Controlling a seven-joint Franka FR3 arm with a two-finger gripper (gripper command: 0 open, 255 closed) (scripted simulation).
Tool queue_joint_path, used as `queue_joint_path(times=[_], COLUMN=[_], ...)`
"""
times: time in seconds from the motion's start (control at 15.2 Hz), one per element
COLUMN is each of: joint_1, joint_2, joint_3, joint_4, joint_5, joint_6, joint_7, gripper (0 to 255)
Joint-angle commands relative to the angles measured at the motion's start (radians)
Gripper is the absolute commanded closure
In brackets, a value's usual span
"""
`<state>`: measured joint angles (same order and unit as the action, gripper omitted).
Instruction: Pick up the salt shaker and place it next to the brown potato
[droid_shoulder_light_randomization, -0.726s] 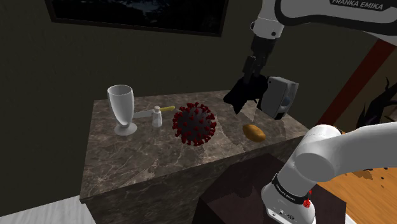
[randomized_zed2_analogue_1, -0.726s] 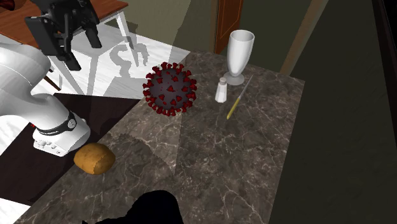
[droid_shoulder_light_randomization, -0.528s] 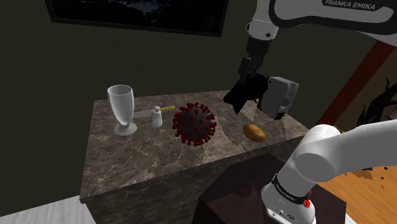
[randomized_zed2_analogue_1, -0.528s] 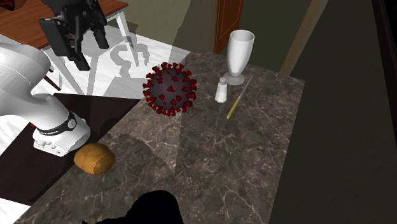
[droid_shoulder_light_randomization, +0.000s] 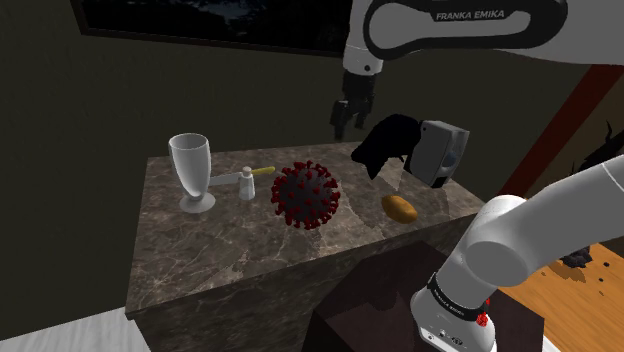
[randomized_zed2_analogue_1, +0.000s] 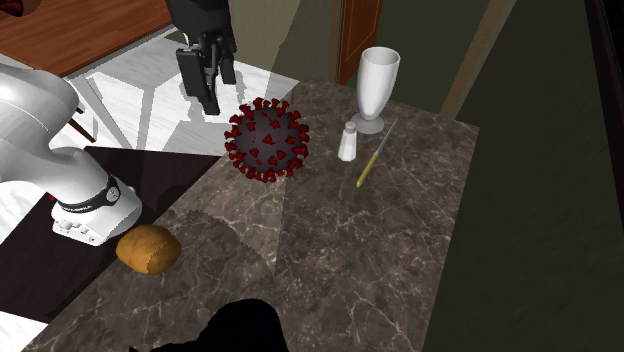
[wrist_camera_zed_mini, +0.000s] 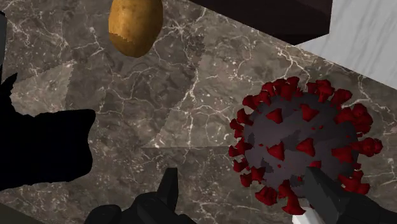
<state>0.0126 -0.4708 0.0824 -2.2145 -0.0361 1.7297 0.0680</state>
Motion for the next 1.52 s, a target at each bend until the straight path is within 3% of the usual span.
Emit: queue_joint_path(times=[0.0, 0.79, 1.45], joint_1=[0.006, 0.046, 0.125], joint_2=[0.065, 0.512, 0.933], joint_3=[0.02, 0.112, 0.13], joint_4=[0.026, 0.327, 0.755], joint_5=[0.005, -0.03, -0.1], joint_6=[0.032, 0.133, 0.084], joint_7=[0.03, 0.204, 0.316], gripper=[0, 0, 0])
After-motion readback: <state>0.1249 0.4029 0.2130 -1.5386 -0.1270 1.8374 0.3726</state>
